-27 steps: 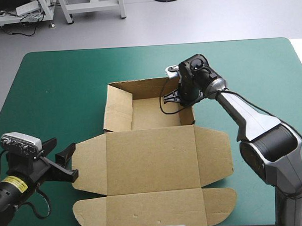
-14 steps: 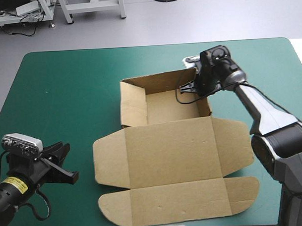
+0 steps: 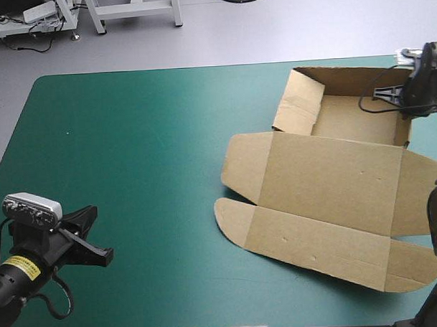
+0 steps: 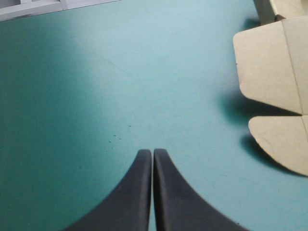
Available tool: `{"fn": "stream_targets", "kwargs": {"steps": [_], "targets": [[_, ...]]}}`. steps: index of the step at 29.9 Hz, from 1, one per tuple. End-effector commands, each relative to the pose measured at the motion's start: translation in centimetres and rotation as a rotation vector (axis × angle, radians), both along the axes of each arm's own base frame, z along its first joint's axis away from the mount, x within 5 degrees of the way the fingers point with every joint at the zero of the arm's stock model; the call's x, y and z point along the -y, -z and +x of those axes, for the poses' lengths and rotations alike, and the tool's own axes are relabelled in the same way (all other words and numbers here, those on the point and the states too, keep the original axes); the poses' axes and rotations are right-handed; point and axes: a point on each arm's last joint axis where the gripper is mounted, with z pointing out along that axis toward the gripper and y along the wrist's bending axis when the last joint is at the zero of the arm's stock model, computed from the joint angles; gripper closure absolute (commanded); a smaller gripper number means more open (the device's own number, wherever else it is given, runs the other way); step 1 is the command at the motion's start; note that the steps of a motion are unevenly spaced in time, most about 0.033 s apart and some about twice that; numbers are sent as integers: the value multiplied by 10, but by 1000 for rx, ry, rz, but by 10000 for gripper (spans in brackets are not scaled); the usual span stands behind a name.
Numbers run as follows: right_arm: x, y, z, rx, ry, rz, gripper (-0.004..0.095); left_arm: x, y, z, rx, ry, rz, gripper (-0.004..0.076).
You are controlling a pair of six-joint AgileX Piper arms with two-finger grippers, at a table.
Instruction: Fold the box
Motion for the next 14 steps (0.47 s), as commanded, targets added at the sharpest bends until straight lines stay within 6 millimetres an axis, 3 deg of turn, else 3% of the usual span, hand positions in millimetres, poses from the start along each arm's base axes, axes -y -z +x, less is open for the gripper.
{"fn": "stream_targets", "kwargs": {"steps": [1,7,14], "targets": [[34,-32,-23,74,87,-36,927,1,-13,2,84,6,-25,729],[80,-17,-29,39,203,-26,927,1,-13,2,87,10,-15,729],[98,21,-14,-49,238,3,927,1,-13,2,92,18,0,729]]}}
